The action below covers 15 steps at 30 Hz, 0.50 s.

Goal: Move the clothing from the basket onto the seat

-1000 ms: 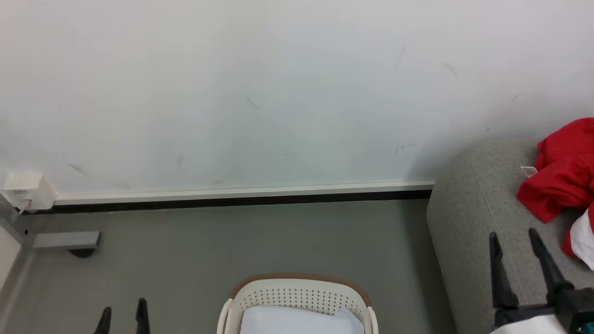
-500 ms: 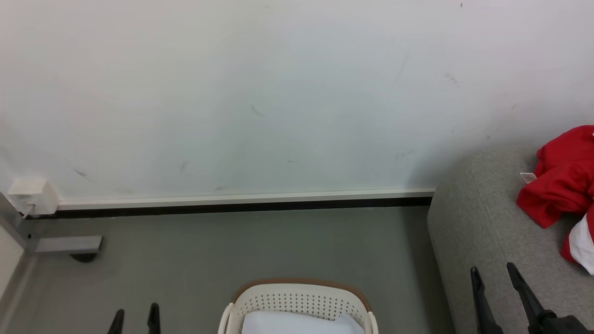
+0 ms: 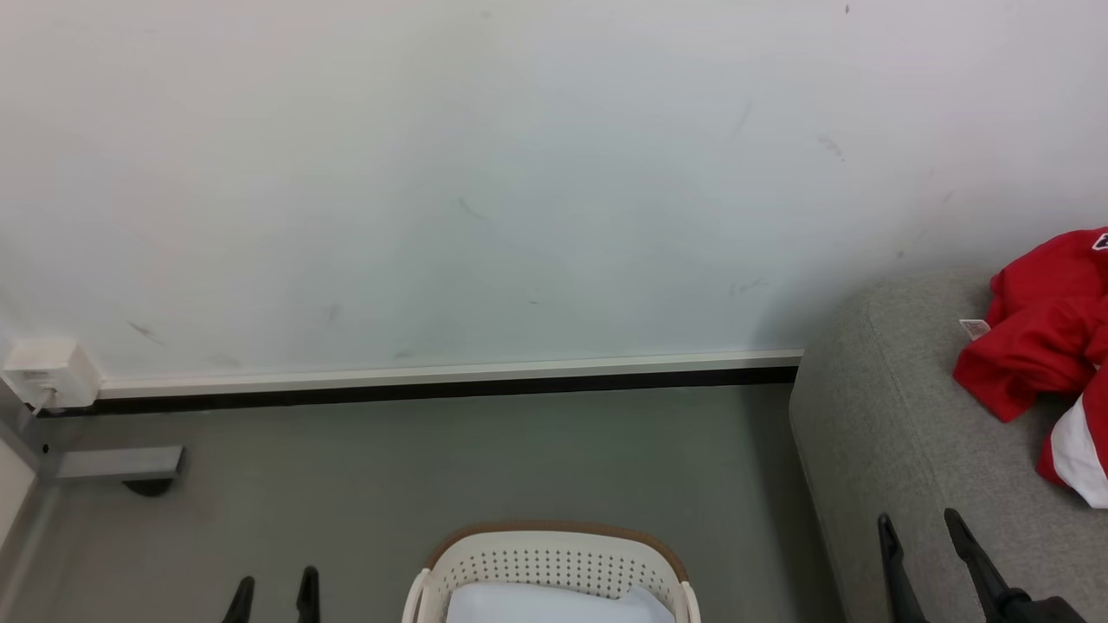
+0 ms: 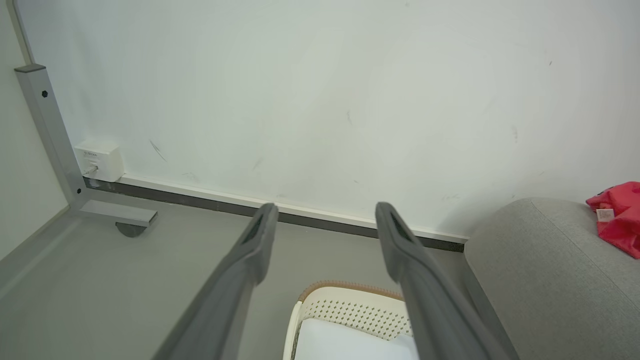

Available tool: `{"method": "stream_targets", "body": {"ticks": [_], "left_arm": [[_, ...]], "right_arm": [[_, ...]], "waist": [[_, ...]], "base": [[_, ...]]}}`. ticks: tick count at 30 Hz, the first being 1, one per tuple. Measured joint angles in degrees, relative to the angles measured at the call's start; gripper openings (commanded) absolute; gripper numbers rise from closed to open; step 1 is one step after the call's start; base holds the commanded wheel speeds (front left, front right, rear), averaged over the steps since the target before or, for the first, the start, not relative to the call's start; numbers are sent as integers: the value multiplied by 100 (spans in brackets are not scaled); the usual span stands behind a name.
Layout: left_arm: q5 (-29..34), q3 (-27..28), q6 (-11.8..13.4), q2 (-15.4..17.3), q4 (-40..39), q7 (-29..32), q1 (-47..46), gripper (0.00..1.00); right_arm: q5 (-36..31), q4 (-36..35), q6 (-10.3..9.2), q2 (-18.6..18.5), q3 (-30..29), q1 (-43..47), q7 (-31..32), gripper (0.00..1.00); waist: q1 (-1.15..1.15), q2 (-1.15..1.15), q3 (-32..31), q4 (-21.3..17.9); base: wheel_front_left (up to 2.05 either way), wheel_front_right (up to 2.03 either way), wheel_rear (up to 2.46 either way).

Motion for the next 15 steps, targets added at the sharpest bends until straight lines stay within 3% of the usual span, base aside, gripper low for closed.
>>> {"method": "stream_targets", "body": {"ticks": [15], "left_arm": [[10, -59, -1, 2, 31, 0, -1, 100]], "right_arm": [[-145, 439, 0, 0, -62, -90, 0, 100]], "waist": [[0, 0, -6, -6]], "base": [[0, 0, 0]]}}
